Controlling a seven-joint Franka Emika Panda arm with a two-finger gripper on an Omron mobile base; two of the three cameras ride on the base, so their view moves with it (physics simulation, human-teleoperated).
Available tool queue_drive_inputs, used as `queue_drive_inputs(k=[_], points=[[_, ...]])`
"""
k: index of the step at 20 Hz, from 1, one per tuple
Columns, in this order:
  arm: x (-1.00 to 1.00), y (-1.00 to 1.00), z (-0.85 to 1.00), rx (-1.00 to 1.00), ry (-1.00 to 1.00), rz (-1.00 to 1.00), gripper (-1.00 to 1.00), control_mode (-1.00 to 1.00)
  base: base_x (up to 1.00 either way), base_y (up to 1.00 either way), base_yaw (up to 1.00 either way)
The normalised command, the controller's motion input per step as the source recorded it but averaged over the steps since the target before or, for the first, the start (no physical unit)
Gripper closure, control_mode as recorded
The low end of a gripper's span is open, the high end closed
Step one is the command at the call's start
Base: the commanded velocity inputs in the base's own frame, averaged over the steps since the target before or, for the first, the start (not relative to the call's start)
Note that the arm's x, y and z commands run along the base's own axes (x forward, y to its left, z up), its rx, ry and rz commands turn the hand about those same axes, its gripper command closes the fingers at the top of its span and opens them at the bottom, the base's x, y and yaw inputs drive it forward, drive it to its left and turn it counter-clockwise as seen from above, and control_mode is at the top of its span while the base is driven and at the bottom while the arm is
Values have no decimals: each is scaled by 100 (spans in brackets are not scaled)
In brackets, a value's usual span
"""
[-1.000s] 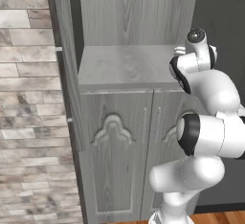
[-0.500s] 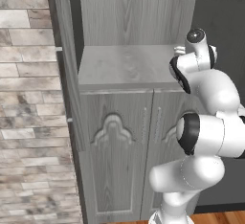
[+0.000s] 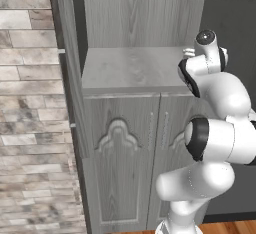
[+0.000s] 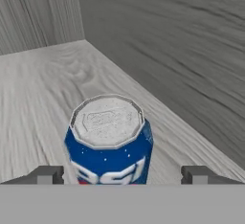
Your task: Pick the boxed drink, boxed drink, can from the counter and place them in the open cabinet.
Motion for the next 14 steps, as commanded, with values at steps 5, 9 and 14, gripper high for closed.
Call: queue_drive_inputs(k=[5,9,14], points=[[-14,0,5,0,0,0,-100,-100,0,0,0],[-28,0,12,0,1,0,-100,-100,0,0,0],[-48,0,14,0,0,0,-100,-100,0,0,0]])
